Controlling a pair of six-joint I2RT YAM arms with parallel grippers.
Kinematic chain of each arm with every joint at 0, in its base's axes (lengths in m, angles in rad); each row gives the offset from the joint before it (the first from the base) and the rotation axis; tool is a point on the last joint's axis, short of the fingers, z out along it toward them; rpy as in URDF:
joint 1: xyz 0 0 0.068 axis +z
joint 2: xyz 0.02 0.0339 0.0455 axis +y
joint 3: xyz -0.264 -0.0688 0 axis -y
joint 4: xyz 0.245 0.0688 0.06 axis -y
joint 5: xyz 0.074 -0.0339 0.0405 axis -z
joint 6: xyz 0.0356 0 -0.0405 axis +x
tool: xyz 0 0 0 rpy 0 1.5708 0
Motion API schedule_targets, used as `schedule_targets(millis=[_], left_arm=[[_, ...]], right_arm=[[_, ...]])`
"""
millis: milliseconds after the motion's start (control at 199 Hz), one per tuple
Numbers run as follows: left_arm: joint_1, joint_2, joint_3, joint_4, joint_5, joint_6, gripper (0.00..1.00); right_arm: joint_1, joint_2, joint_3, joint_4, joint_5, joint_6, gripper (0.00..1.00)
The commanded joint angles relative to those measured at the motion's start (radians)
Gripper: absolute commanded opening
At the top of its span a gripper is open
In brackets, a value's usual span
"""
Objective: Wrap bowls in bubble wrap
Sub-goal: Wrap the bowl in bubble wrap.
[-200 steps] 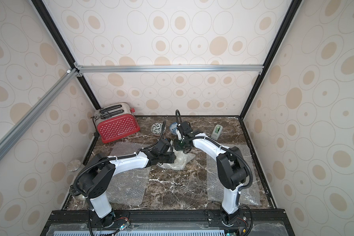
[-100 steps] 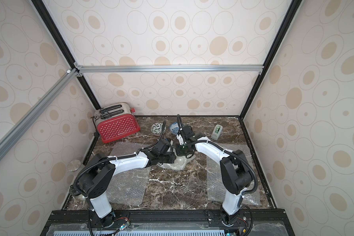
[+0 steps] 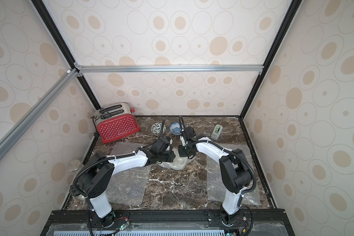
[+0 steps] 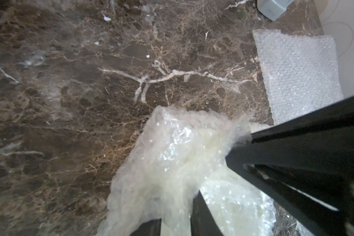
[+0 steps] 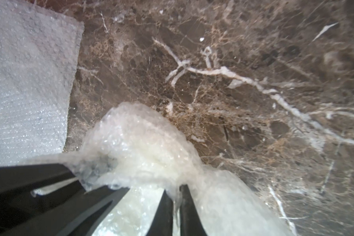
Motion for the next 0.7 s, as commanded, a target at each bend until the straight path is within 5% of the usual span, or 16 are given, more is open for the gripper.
schedule_targets(millis=[0,287,700], left_arm=[[0.027,-0.034,0.030,-0.065,-0.024,0.042,0.24],[0.069,-0.015,0.082,-0.116,-0.053,0.148,0.24],[0.094,-0.023,0.109,-0.055,0.054,0.137,0.25]], right_arm=[[0.013,0.037,-0.040,-0.037,-0.004,-0.003,0.11],[0.050,0.057,-0.063,-0.025,-0.031,0.032,0.11],[0.061,-0.015,-0.113,0.006,0.007,0.130,0.11]])
